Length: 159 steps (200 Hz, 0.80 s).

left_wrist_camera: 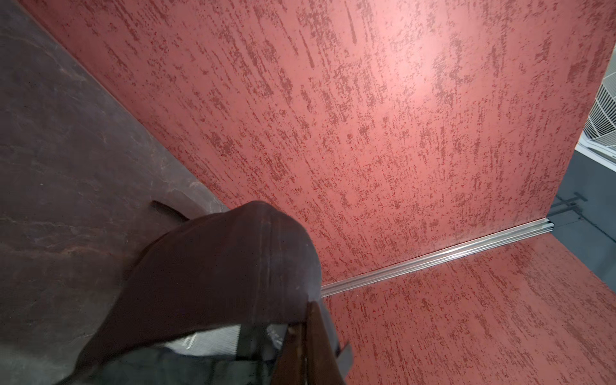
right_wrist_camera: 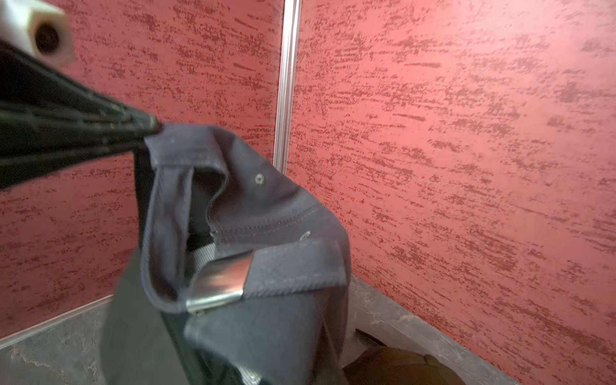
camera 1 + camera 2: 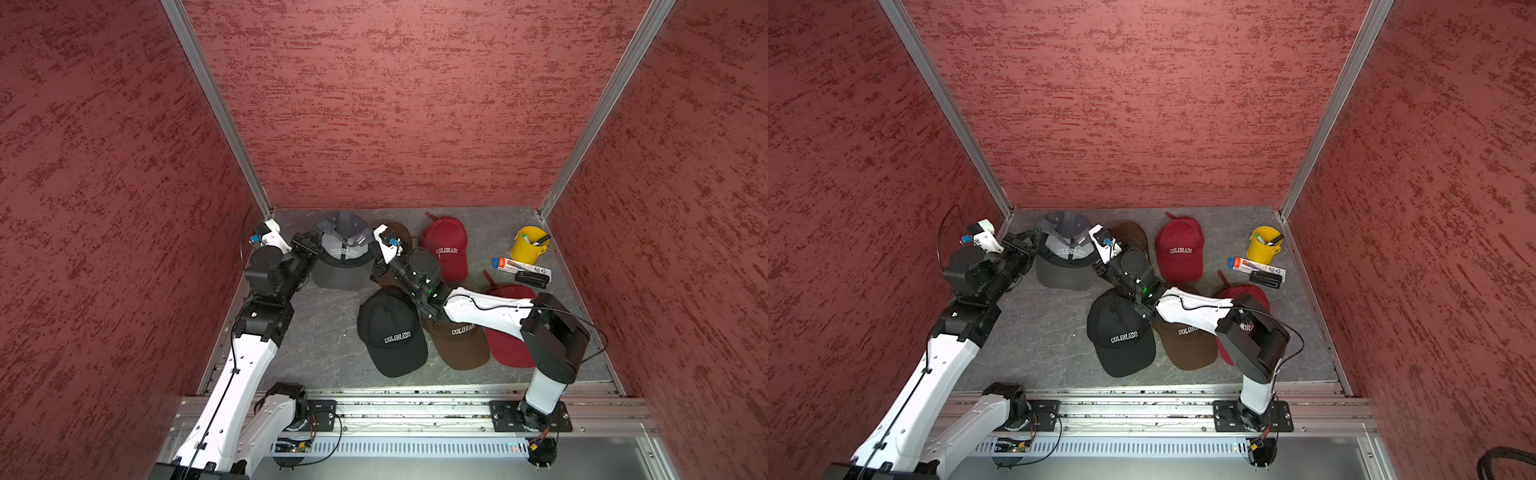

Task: Open the adjustable buckle of the baseball cap
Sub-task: Pick up the baseball cap from the center of the board.

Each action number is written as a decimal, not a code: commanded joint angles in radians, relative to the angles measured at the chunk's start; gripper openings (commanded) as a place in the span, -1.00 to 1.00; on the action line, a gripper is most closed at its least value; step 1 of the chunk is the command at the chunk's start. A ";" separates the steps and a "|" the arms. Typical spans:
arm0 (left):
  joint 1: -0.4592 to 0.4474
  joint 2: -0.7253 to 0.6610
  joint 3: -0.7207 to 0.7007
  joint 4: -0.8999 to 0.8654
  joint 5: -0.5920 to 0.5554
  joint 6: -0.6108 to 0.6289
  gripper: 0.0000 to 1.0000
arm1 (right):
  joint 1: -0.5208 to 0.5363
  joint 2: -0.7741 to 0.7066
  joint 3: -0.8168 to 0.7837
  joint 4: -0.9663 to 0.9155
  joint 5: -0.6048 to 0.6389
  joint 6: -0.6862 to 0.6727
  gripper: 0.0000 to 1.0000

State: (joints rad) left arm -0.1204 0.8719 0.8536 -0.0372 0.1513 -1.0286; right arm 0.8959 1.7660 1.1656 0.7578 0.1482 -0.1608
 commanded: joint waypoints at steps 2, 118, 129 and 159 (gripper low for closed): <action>0.009 0.018 -0.004 0.064 0.066 -0.009 -0.46 | 0.007 -0.043 0.034 -0.053 0.051 0.025 -1.00; 0.034 0.105 0.126 -0.151 0.386 0.214 0.50 | -0.039 0.018 0.401 -0.469 0.152 0.189 -1.00; 0.033 0.099 0.137 -0.155 0.396 0.232 0.50 | -0.041 0.023 0.413 -0.481 0.154 0.184 -1.00; 0.007 0.104 0.223 -0.244 0.402 0.340 0.45 | -0.043 0.019 0.416 -0.497 0.155 0.164 -1.00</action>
State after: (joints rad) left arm -0.0952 0.9874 0.9916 -0.2066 0.5236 -0.8131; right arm 0.8555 1.7794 1.5543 0.2825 0.2817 0.0082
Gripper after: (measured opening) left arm 0.735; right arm 0.048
